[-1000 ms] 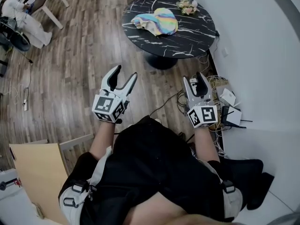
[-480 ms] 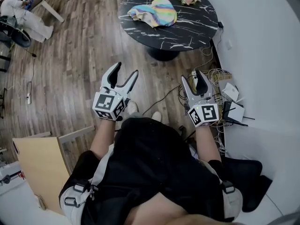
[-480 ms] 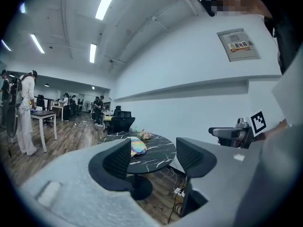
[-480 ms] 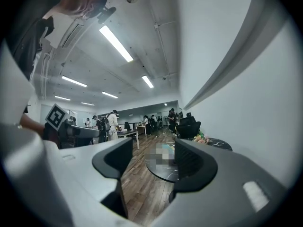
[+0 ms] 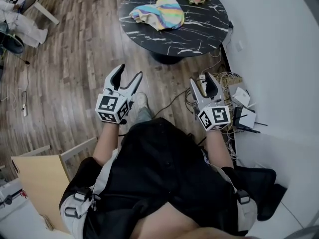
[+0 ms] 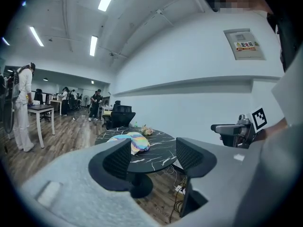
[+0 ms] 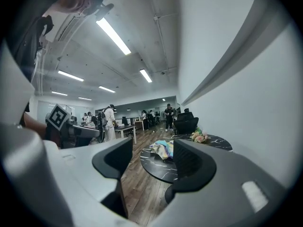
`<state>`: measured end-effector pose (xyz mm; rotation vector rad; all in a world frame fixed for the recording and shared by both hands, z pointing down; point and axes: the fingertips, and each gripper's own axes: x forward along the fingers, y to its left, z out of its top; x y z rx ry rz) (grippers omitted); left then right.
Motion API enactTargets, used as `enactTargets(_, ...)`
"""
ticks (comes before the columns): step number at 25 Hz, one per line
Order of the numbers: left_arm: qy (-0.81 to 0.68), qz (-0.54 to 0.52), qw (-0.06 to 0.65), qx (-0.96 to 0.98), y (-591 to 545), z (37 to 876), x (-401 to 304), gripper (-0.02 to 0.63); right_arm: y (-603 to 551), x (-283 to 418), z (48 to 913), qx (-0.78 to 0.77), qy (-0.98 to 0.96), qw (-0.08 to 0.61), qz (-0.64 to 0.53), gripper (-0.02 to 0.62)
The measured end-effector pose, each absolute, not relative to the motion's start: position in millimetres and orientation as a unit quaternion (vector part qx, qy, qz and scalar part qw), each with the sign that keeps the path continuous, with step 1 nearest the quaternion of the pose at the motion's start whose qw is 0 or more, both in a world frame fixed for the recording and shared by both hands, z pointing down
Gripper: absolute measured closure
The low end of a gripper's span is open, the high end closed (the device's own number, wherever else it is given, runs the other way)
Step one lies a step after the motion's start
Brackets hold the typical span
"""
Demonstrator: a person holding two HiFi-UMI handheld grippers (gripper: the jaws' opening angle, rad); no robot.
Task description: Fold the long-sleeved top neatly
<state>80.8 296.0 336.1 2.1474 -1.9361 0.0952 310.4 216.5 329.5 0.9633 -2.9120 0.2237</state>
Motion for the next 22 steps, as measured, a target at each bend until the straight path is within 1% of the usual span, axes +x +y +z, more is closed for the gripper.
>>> enactTargets(4,-0.653,0.030,0.118,0.748,261,332,58,0.302,192,286,330,0.319,-0.944,0.044,0.067,0.334)
enactTargets(10,-0.646,0.025,0.110,0.755,220,330,9,0.302,156,226,327,0.309,-0.948,0.050,0.055,0.337)
enactTargets(16,-0.641,0.024,0.115,0.759,196,336,-44,0.302,127,169,331,0.302,-0.950,0.069,0.040,0.341)
enactTargets(22,-0.638,0.035,0.114,0.761,187,349,-91,0.303,102,122,355,0.305,-0.947,0.089,0.042,0.347)
